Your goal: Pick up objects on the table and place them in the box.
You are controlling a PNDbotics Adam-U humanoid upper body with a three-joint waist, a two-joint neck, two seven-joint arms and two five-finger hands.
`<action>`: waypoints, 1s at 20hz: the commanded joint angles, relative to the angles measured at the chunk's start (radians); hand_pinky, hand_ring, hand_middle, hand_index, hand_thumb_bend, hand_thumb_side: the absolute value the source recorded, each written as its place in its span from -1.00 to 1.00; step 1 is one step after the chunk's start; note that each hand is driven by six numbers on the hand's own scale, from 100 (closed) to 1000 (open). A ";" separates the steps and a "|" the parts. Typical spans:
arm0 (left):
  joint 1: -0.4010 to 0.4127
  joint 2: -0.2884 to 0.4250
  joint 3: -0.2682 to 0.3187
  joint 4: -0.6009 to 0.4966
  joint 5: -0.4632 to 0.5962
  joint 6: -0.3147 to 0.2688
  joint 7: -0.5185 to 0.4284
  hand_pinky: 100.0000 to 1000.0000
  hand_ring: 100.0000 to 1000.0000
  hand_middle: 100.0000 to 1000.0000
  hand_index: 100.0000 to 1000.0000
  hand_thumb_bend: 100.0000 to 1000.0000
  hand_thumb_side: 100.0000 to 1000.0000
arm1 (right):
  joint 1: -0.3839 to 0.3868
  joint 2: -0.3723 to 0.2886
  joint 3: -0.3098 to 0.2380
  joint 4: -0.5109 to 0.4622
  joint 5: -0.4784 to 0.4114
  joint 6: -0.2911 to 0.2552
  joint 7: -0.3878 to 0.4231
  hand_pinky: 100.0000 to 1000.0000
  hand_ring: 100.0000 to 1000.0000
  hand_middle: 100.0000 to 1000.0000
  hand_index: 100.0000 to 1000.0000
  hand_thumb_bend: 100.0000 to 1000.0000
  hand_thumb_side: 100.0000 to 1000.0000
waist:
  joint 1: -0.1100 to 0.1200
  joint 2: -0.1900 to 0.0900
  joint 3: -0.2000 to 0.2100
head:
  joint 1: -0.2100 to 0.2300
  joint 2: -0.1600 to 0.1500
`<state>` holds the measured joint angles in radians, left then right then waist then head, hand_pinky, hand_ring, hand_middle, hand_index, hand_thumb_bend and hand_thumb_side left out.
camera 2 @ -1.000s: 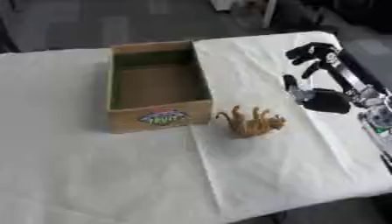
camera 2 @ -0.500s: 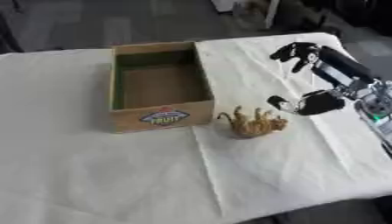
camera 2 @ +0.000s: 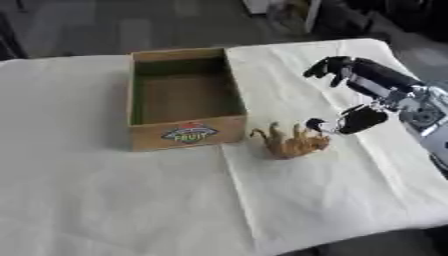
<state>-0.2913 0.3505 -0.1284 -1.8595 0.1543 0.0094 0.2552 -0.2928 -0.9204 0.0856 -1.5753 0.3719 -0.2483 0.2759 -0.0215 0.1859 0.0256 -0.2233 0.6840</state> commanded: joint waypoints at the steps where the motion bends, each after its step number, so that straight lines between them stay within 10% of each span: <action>1: -0.009 0.006 -0.002 -0.008 -0.003 -0.002 -0.004 -0.05 0.12 -0.07 0.10 -0.60 -0.14 | -0.023 -0.035 0.009 0.031 0.029 -0.017 0.015 0.29 0.62 0.59 0.70 -0.18 -0.57 | -0.003 -0.010 0.001 | -0.005 -0.003; 20: -0.007 0.001 -0.007 -0.002 -0.001 -0.004 -0.010 -0.05 0.13 -0.08 0.10 -0.61 -0.12 | -0.047 0.014 0.076 0.114 0.078 -0.059 0.089 0.30 0.62 0.57 0.69 -0.23 -0.46 | -0.003 -0.003 0.003 | -0.010 -0.002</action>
<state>-0.2910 0.3426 -0.1388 -1.8526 0.1543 0.0069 0.2487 -0.3261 -0.8830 0.1676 -1.4621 0.4406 -0.3071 0.3615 -0.0238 0.1951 0.0278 -0.2314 0.6840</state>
